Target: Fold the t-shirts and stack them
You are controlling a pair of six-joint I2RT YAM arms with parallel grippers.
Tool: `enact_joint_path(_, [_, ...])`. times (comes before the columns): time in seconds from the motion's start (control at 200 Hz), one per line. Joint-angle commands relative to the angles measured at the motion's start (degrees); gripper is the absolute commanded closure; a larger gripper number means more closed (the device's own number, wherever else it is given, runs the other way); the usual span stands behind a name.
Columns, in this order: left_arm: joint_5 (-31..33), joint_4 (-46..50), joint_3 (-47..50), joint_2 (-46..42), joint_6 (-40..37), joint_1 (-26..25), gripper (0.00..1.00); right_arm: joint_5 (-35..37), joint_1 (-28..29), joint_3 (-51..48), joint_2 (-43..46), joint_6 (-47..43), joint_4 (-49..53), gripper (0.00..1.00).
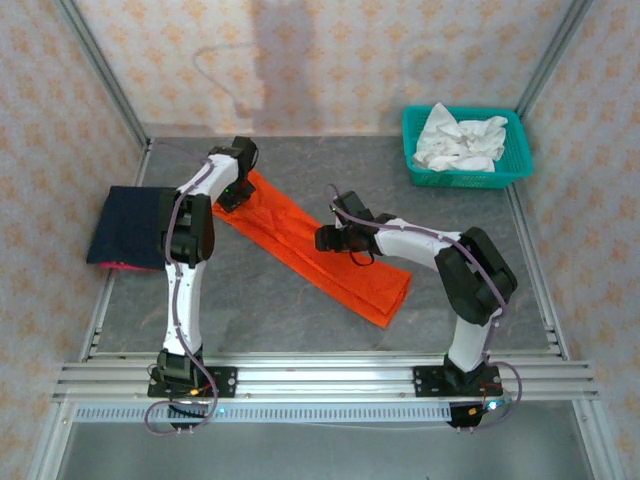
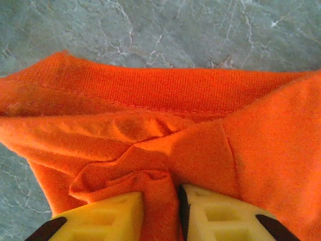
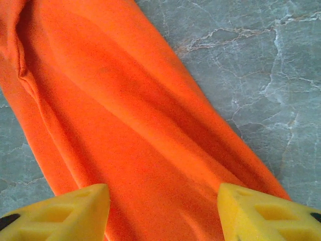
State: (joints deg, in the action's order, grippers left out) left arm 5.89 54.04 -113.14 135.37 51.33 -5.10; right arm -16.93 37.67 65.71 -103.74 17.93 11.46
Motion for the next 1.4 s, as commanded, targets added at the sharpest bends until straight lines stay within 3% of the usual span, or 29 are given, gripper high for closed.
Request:
enact_joint_path(0.0, [-3.1, -0.5, 1.3, 2.4, -1.3, 0.8, 0.66, 3.3, -0.2, 1.2, 1.7, -0.3, 0.3, 0.41])
enact_joint_path(0.16, [-8.7, -3.7, 1.8, 1.5, -3.5, 0.7, 0.54, 4.0, -0.2, 6.6, -2.0, -2.8, 0.5, 0.41])
enact_joint_path(0.37, [-11.2, -6.1, 5.3, -9.2, -5.6, 0.7, 0.00, 5.2, -0.2, 19.1, -11.2, -9.9, -0.1, 0.40])
enact_joint_path(0.625, [-7.0, -6.4, 11.7, -23.2, -5.3, 0.9, 0.00, -2.4, -0.4, 37.3, -26.4, -14.5, 1.6, 0.38])
enact_joint_path(0.791, [-5.9, -15.3, 25.0, -36.7, -8.3, 0.8, 0.00, -8.0, -0.4, 47.6, -35.0, -14.9, 5.3, 0.39])
enact_joint_path(0.921, [-5.2, -23.2, 36.4, -47.5, -12.3, 0.8, 0.00, -8.0, -0.5, 52.3, -38.4, -15.1, 8.3, 0.51])
enact_joint_path(1.046, [-5.4, -23.6, 41.1, -52.0, -15.0, 0.8, 0.00, -6.6, -1.8, 52.5, -38.3, -12.1, 7.8, 0.81])
enact_joint_path(1.121, [-6.0, -23.1, 42.7, -52.4, -15.6, 0.8, 0.00, -5.2, -3.0, 51.5, -37.7, -10.2, 7.2, 0.93])
enact_joint_path(1.236, [-10.3, -24.2, 44.1, -51.3, -16.7, 0.8, 0.00, -0.5, -5.2, 48.4, -35.3, -7.9, 6.1, 0.96])
enact_joint_path(1.396, [-15.6, -33.0, 47.9, -50.4, -14.9, 0.6, 0.00, 3.5, -9.5, 41.4, -30.8, -4.3, 3.3, 0.92])
